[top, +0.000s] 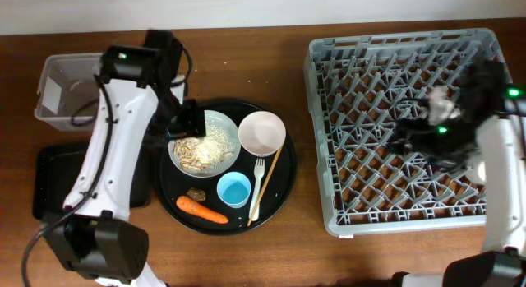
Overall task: Sort waste into correct bins and load items into the dishwasher rack
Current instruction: 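Grasp the blue cup with the left gripper and hand it to the right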
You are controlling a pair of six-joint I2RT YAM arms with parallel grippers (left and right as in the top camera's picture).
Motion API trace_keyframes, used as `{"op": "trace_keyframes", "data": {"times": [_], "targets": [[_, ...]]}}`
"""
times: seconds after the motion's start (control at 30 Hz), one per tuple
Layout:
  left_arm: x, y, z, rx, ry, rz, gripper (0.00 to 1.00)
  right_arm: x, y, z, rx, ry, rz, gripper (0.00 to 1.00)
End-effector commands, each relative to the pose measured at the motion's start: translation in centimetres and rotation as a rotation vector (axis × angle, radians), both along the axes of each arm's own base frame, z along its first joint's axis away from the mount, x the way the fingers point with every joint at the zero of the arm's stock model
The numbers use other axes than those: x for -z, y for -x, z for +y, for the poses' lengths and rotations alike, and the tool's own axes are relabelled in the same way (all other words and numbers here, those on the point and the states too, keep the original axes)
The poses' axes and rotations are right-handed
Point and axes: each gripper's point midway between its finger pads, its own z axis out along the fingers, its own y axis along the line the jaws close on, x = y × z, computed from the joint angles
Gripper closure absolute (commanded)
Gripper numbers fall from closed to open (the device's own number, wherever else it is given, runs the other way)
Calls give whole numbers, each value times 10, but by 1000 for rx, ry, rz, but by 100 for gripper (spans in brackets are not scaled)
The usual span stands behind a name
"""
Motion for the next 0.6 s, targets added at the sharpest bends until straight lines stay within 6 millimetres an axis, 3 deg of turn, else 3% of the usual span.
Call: {"op": "trace_keyframes", "data": {"times": [0.0,0.13,0.2,0.27,0.33,0.37,0.43,0.47,0.53,0.57], "targets": [[49,47,-31,99,72,211,26,2,0,35,-179,59,-9,0],[99,92,-59,209,42,333,30,2,0,36,-183,58,-9,1],[123,99,-63,189,31,334,43,2,0,36,-183,58,-9,1],[133,97,-63,185,28,315,53,2,1,36,-183,58,-8,2],[137,85,-67,189,44,263,88,2,1,36,-183,58,-8,1],[138,80,-69,190,50,243,100,2,1,36,-183,58,-8,1],[128,66,-69,176,62,202,100,2,0,36,-184,59,-9,1],[109,53,-68,185,86,157,100,2,0,35,-183,66,-8,1],[53,21,-75,251,234,8,100,1,-3,40,-184,37,-25,1],[15,2,-88,317,407,-111,100,-4,-11,49,-181,-42,-69,1]]}}
